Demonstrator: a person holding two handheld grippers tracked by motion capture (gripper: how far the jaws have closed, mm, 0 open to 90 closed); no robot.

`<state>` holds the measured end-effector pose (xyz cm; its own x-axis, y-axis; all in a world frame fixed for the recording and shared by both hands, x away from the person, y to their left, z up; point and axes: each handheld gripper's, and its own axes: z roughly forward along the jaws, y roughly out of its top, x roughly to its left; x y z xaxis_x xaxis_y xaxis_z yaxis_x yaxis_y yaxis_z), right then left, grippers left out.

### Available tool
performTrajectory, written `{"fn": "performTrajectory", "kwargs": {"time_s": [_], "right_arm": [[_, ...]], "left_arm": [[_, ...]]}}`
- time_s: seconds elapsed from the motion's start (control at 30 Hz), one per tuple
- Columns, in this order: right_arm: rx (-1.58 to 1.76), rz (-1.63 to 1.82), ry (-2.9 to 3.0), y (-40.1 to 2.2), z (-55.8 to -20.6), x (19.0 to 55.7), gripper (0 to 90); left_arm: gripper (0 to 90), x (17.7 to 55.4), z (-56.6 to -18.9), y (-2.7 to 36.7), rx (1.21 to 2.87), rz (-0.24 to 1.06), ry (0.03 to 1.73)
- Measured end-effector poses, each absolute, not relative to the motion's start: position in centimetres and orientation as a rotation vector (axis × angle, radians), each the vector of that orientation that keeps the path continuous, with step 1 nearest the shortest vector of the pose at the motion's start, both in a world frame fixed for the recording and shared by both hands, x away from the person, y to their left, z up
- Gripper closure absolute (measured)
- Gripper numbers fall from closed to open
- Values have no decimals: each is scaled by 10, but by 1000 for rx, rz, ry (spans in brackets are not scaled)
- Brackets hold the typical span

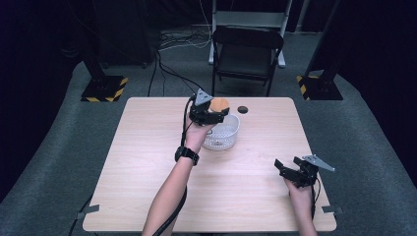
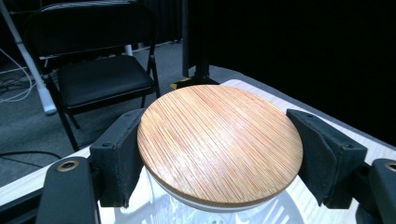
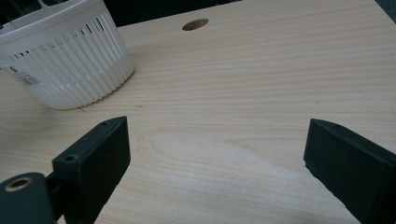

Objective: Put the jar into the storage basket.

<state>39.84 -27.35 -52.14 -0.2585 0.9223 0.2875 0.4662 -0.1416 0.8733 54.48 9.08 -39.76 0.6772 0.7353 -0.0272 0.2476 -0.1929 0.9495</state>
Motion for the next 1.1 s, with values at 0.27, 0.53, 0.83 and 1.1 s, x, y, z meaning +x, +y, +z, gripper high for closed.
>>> {"fn": "performTrajectory", "kwargs": {"time_s": [0.27, 0.53, 0.83, 1.1], "right_arm": [[1555, 1382, 1696, -273, -521, 399, 64], [1555, 1379, 1696, -273, -521, 399, 64], [1556, 1380, 1697, -273, -521, 399, 64], [1556, 1382, 1697, -273, -521, 399, 65]], "left_arm": [[238, 544, -414, 88, 1787, 571, 801], [238, 543, -432, 87, 1793, 567, 809], [238, 540, -445, 83, 1791, 570, 830], [238, 538, -451, 80, 1802, 591, 839]]}}
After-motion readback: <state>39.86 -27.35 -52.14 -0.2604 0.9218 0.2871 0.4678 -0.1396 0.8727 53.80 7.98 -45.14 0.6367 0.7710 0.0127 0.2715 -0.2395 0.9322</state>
